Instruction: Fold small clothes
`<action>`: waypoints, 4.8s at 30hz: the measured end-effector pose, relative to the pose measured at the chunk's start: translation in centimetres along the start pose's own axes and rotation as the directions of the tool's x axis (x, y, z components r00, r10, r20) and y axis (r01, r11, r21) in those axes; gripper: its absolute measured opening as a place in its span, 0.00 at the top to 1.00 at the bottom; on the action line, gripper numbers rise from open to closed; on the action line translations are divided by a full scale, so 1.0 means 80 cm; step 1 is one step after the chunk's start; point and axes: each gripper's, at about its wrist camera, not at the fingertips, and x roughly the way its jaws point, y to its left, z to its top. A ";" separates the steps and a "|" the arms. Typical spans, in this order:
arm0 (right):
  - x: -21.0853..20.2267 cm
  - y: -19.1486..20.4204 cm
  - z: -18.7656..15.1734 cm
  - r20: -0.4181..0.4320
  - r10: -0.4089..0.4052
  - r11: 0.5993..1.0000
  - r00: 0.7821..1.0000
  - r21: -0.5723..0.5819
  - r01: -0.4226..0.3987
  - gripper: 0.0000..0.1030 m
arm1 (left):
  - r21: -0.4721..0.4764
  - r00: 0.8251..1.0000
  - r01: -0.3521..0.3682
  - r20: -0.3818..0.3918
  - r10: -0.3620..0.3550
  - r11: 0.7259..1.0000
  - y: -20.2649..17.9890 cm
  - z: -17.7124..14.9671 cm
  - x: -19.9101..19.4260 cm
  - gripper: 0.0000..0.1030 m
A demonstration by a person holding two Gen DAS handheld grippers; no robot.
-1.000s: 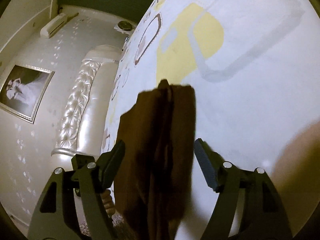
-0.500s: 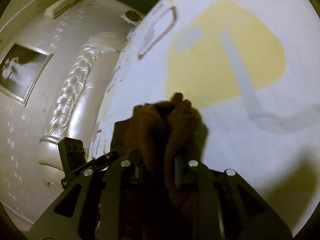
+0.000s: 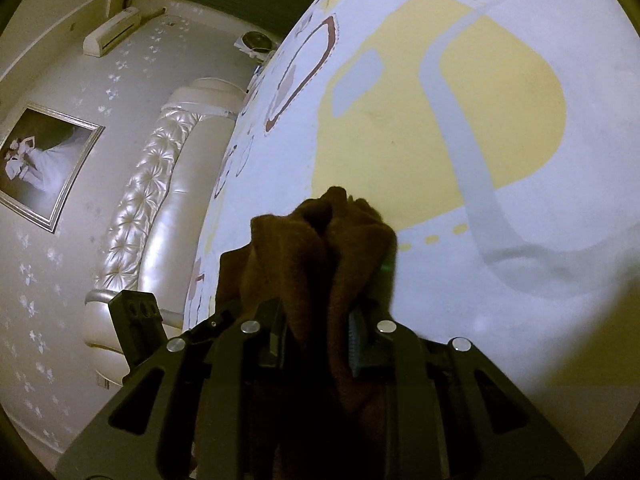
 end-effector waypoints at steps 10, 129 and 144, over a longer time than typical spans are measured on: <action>0.001 -0.001 -0.002 0.006 0.019 1.000 1.000 0.018 -0.019 0.78 | 0.006 1.000 -0.013 0.003 0.013 1.000 -0.003 0.000 0.001 0.80; -0.015 0.041 -0.089 -0.048 0.023 1.000 0.999 0.020 -0.022 0.72 | -0.135 0.992 0.118 -0.037 -0.124 0.984 0.000 -0.069 -0.052 0.74; -0.052 0.013 -0.080 0.035 0.029 0.994 0.999 0.103 -0.033 0.54 | -0.117 0.980 0.183 -0.052 -0.190 0.976 0.009 -0.054 -0.040 0.55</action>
